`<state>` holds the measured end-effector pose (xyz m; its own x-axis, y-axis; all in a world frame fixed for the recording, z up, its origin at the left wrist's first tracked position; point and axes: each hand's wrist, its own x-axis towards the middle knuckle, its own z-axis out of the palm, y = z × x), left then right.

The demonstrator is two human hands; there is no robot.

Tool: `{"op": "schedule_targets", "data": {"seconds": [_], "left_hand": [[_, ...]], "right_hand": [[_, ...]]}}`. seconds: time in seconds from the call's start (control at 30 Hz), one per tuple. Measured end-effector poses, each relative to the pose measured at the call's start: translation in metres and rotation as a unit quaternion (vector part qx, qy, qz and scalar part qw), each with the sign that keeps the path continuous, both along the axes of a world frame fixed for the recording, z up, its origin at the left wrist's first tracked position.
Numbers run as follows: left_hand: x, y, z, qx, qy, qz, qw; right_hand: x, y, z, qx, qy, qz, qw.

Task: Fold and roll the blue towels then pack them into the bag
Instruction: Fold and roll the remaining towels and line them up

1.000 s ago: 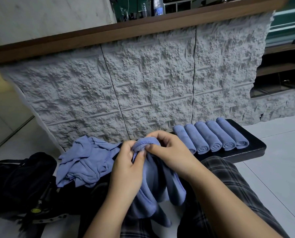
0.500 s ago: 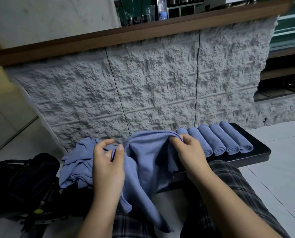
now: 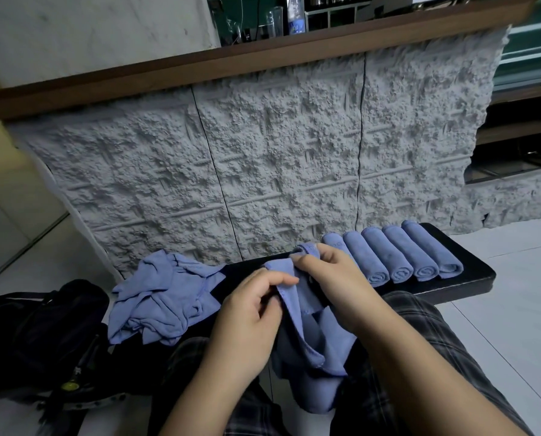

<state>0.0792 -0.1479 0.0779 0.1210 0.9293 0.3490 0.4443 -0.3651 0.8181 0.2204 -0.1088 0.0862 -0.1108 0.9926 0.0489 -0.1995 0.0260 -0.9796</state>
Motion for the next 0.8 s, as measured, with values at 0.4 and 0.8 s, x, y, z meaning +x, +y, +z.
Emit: {"op": "schedule_targets", "data": {"seconds": [0.4, 0.8], "left_hand": [[-0.01, 0.007, 0.001, 0.217, 0.084, 0.179, 0.956], [-0.004, 0.002, 0.009, 0.113, 0.081, 0.145, 0.98]], "right_hand": [[-0.006, -0.005, 0.005, 0.067, 0.003, 0.062, 0.996], [-0.009, -0.006, 0.008, 0.044, -0.058, 0.07, 0.995]]}}
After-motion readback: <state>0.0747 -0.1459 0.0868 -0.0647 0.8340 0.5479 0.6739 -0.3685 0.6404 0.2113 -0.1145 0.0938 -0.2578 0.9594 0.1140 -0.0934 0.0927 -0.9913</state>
